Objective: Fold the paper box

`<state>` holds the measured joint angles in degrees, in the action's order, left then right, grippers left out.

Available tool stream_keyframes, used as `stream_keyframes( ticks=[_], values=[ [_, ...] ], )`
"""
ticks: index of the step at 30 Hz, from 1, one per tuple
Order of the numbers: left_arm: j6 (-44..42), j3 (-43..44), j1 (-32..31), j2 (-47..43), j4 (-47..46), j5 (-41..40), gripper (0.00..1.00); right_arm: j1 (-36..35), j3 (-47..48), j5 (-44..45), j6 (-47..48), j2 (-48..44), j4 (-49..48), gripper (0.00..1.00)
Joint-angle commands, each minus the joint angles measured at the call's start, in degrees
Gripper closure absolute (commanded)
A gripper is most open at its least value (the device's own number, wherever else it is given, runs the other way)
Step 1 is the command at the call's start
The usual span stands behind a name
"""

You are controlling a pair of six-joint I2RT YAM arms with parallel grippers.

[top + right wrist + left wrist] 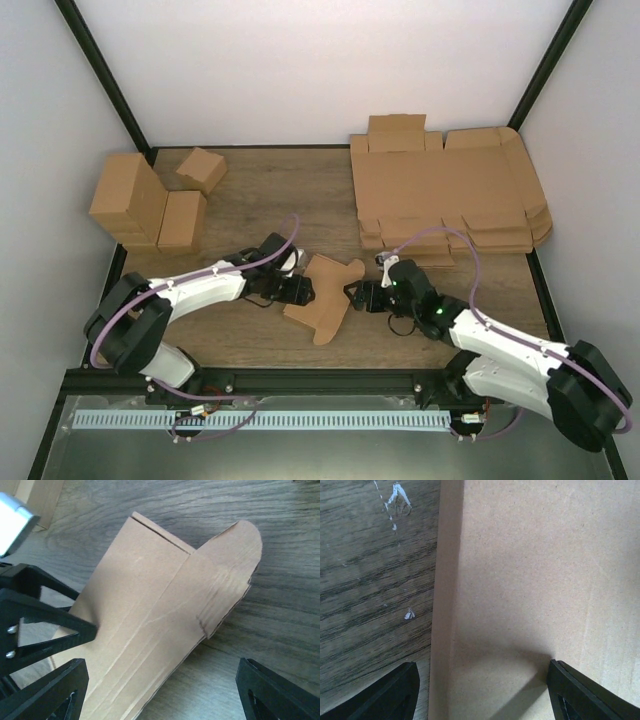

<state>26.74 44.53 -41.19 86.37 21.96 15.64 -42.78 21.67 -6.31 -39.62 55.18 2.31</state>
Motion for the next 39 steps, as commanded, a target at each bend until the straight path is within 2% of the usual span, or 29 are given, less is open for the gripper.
stream_keyframes(
  ticks=[1,5,8,11,16,18,22,26,28,32,35,39],
  values=[
    [-0.8,-1.3,-0.4,-0.4,3.8,-4.4,0.26,4.6,5.0,-5.9,5.9,5.1,-1.2,0.15],
    [-1.1,-0.7,-0.7,-4.7,5.3,-3.7,0.22,9.5,9.2,-12.0,10.3,11.0,-1.0,0.13],
    [-1.5,-1.3,-1.8,-7.9,6.3,-2.1,0.2,12.0,12.7,-13.0,13.6,14.4,0.5,0.13],
    [0.3,-1.7,-5.1,-9.5,9.3,-5.7,0.18,13.1,16.6,-12.5,18.6,17.8,2.4,0.13],
    [8.4,-4.5,-10.6,-14.5,9.4,-10.0,0.17,13.3,23.1,-16.6,26.6,24.4,2.2,0.19],
    [12.4,-6.4,-12.3,-18.0,8.3,-10.7,0.17,13.4,26.0,-18.8,27.9,28.1,1.6,0.25],
    [19.9,-11.9,-13.3,-25.1,3.0,-8.3,0.2,13.9,31.8,-24.6,29.7,36.6,0.7,0.33],
    [23.8,-16.5,-13.4,-27.1,-1.1,-7.0,0.21,14.0,36.1,-28.2,31.1,43.3,1.2,0.37],
    [25.6,-18.5,-13.1,-27.5,-3.7,-6.8,0.29,14.0,37.3,-29.9,31.5,45.8,1.5,0.39],
    [28.3,-22.7,-11.9,-27.3,-11.6,-4.0,0.52,14.0,36.7,-33.6,31.6,47.5,1.8,0.45],
    [28.8,-23.4,-10.6,-26.2,-15.4,-2.8,0.59,14.0,34.4,-34.7,31.5,46.7,1.9,0.5],
    [26.9,-23.1,-7.2,-24.8,-17.2,-0.9,0.63,14.0,29.2,-35.1,30.5,43.1,1.5,0.53]
  ],
)
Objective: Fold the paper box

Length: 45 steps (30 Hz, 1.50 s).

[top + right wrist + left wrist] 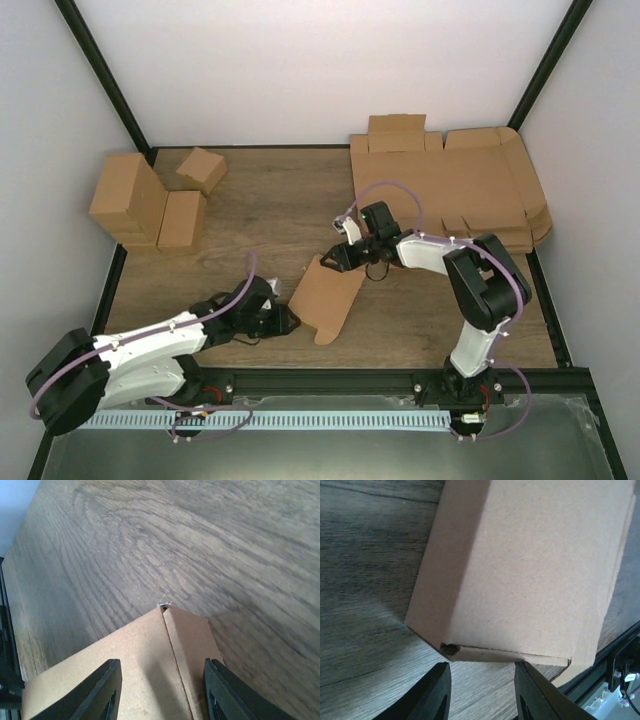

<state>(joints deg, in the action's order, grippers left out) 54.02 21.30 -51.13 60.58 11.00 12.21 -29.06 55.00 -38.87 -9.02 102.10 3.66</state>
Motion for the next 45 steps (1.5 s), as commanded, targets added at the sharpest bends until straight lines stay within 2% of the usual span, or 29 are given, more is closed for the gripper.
stream_keyframes(
  ticks=[1,7,14,21,25,28,31,37,41,45],
  values=[
    [-1.3,0.4,3.8,1.5,-6.1,3.1,0.63,0.3,-5.7,-2.5,-0.5,-4.9,0.0,0.54],
    [-7.1,2.1,11.8,6.3,-7.9,7.8,0.64,0.3,-14.9,-0.7,-4.5,-12.5,-1.6,0.54],
    [-13.5,10.3,16.1,14.1,-5.8,7.8,0.64,0.3,-24.8,2.7,-10.5,-25.3,0.4,0.49],
    [-19.2,19.5,19.1,26.1,-5.4,10.0,0.62,0.3,-28.3,3.3,-13.0,-33.2,5.7,0.49],
    [-21.0,23.7,20.0,28.9,-4.0,8.5,0.52,0.3,-27.8,6.8,-14.8,-36.7,7.3,0.48],
    [-21.8,25.1,21.2,28.0,-2.9,7.1,0.44,0.3,-26.0,10.0,-15.8,-38.5,8.6,0.47],
    [-23.1,26.0,22.0,26.0,0.0,4.6,0.34,0.3,-23.1,14.9,-16.0,-38.1,9.5,0.39],
    [-24.5,23.5,22.0,18.1,5.9,2.4,0.23,0.5,-16.5,19.6,-13.1,-32.6,9.2,0.38],
    [-23.0,19.4,21.9,11.8,7.6,6.2,0.24,1.5,-13.8,18.6,-10.4,-28.0,6.8,0.35],
    [-17.5,13.0,19.7,5.8,3.9,14.1,0.33,2.2,-10.1,15.1,-6.7,-22.6,5.0,0.32]
  ],
)
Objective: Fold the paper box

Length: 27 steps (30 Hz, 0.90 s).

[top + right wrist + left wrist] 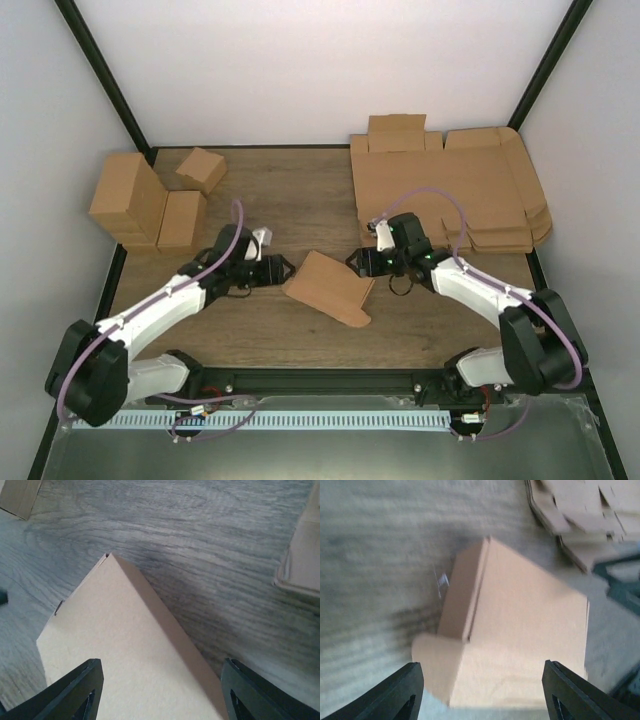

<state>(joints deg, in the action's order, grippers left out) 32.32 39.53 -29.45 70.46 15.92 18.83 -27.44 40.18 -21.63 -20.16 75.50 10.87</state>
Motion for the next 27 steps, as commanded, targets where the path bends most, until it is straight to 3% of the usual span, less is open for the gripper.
stream_keyframes(
  ticks=[1,10,16,27],
  values=[
    [6.2,-6.6,-3.3,-5.3,-2.7,8.5,0.36,0.6,6.3,-3.1,4.9,5.7,-2.3,0.32],
    [19.1,-13.2,-15.7,-10.4,-11.7,6.4,0.51,0.6,9.7,-13.8,8.6,14.3,-2.8,0.28],
    [19.2,-15.1,-16.2,-10.8,-11.6,6.0,0.54,0.6,8.7,-15.0,9.3,17.1,-4.9,0.45],
    [17.4,-12.4,-16.2,-11.0,-8.0,4.4,0.55,5.3,6.9,-20.7,10.1,20.0,-7.4,0.61]
  ],
)
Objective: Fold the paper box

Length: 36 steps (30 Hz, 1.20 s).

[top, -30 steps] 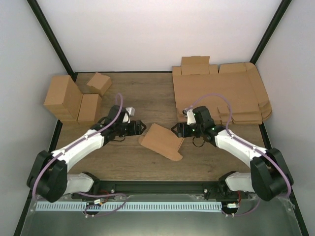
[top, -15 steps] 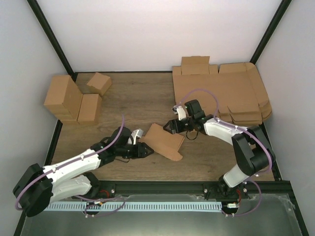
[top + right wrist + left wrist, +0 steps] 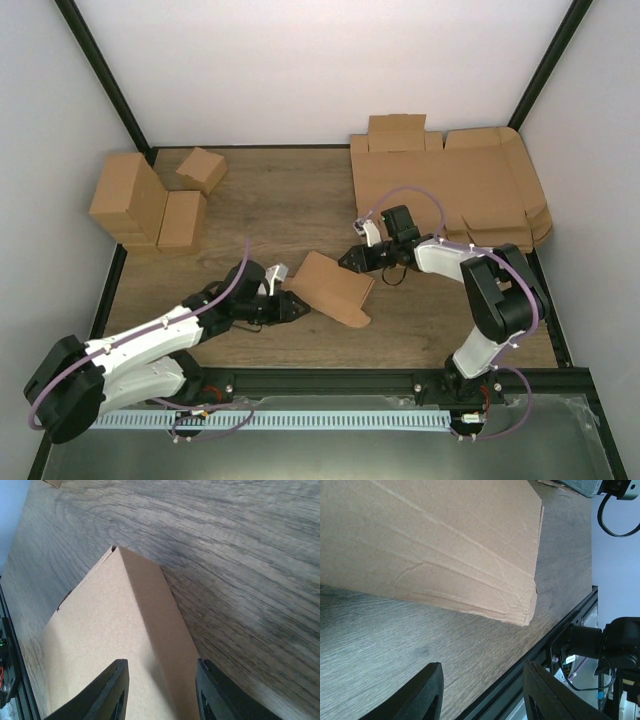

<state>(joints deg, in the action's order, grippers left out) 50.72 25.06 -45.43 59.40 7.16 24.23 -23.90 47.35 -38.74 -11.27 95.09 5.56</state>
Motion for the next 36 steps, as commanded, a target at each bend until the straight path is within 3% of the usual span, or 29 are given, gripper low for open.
stream_keyframes(
  ticks=[1,6,20,23,28,32,36],
  values=[
    [-1.1,2.1,-0.3,0.3,0.7,-1.0,0.54,2.0,-0.2,-3.9,1.5,0.6,-1.9,0.62],
    [-1.5,2.9,-0.3,1.7,0.8,-0.8,0.55,2.8,-0.2,-5.7,2.7,1.9,-1.6,0.67],
    [-3.8,6.8,0.0,1.5,5.0,-1.8,0.55,5.8,-0.6,-7.4,2.3,6.2,-3.4,0.68],
    [-6.0,9.3,1.2,1.0,8.1,-1.8,0.55,7.8,-0.3,-9.3,2.0,8.2,-4.2,0.74],
    [-8.5,12.5,4.7,0.5,10.6,0.4,0.55,9.6,-0.2,-9.5,0.9,10.3,-5.6,0.75],
    [-8.9,11.7,5.6,2.8,8.1,2.1,0.55,10.5,0.5,-11.3,0.9,12.0,-6.6,0.75],
    [-7.8,7.7,5.3,9.4,-1.8,4.7,0.57,10.5,1.0,-11.9,0.8,12.4,-6.9,0.75]
  ],
)
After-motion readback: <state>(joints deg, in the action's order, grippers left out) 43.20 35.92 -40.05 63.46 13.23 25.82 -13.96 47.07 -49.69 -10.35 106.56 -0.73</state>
